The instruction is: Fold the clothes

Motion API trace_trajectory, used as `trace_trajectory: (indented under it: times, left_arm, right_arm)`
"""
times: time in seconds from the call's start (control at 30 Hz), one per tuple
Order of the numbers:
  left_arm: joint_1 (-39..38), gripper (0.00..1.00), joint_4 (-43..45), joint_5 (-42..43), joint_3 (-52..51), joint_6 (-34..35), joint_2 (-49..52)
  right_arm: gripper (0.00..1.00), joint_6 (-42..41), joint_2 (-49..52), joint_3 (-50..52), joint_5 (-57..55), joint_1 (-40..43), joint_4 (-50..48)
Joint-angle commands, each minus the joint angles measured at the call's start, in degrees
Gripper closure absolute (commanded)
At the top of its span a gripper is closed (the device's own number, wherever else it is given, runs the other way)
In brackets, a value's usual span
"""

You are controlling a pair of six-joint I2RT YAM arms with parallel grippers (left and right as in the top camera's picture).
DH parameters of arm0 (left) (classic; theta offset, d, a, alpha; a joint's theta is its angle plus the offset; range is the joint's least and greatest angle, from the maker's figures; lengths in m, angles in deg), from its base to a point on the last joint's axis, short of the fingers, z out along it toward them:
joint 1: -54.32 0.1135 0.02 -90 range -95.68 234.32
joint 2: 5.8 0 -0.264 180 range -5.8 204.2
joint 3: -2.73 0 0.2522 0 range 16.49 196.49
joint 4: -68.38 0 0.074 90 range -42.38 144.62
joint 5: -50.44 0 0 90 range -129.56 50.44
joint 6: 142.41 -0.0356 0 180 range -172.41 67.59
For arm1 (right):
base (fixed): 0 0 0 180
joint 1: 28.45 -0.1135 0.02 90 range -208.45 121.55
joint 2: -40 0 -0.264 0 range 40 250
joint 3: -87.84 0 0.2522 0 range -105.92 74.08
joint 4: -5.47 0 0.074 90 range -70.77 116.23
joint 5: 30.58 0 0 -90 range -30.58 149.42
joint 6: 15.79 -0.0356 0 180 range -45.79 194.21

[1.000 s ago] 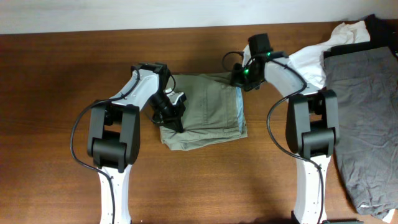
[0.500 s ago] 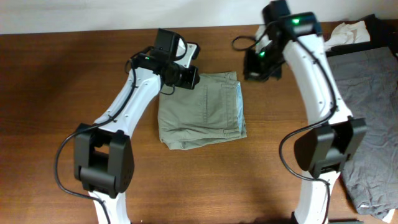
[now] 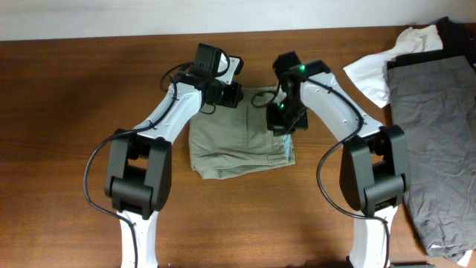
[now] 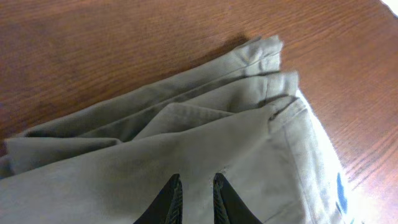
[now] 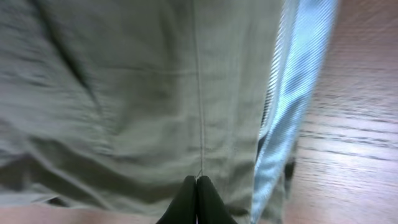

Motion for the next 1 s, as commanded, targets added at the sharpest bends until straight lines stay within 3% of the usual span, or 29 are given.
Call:
trace_trajectory:
  times: [0.0, 0.13, 0.23, 0.47, 0.5, 0.53, 0.57, 0.6, 0.7, 0.77, 0.9, 0.97]
  left_arm:
    - [0.26, 0.82, 0.59, 0.37, -0.22, 1.18, 5.86]
    - [1.68, 0.79, 3.5, -5.35, -0.22, 1.2, 7.67]
    - [3.43, 0.6, 7.23, -5.84, 1.25, 1.2, 7.65]
    - [6.45, 0.32, -7.58, -5.86, 14.6, 1.18, 1.97]
    - [7.3, 0.27, -11.41, -5.86, 16.37, 1.16, -0.39]
    - [8.44, 0.2, -16.13, -6.08, 17.35, 1.16, -3.52]
    - [9.14, 0.06, -18.45, -6.45, 17.35, 1.16, -5.22]
    - [10.03, 0.01, -22.34, -6.97, 17.35, 1.16, -7.06]
    - [12.83, 0.01, -38.1, -6.56, 17.29, 0.87, -9.51]
    - [13.33, 0.01, -42.14, -6.67, 14.53, 0.72, -9.07]
    - [13.11, 0.02, -35.58, -5.29, 1.97, -0.63, -9.07]
    - [13.16, 0.01, -30.73, 0.15, -3.39, -4.48, -9.07]
  right_arm:
    - [0.96, -1.75, -0.24, 6.86, 2.4, -0.02, -4.79]
    - [0.96, -2.32, -0.24, 14.36, 2.4, 0.04, -7.58]
    - [0.96, -3.78, -0.24, 16.5, 1.57, 0.04, -8.81]
    - [0.96, -6.97, -6.82, 14.21, -4.42, 0.04, -7.87]
    - [0.87, -6.49, -10.49, 12.59, -6.36, 0.04, -6.8]
    - [0.57, -6.34, -13.99, 11.08, -8.24, 0.04, -5.86]
    - [0.28, -6.32, -16.61, 9.9, -9.57, 0.04, -4.98]
    - [0.01, -6.32, -19.71, 8.63, -10.99, 0.04, -3.91]
    - [0.01, -6.32, -29.64, 7.28, -13.7, 0.15, -2.8]
    - [0.01, -6.32, -33.44, 7.28, -13.73, 0.66, -2.43]
    - [0.01, -5.84, -35.82, 7.28, -13.68, 1.22, -0.04]
    - [0.02, -4.55, -35.56, 7.32, -13.7, 1.22, 1.29]
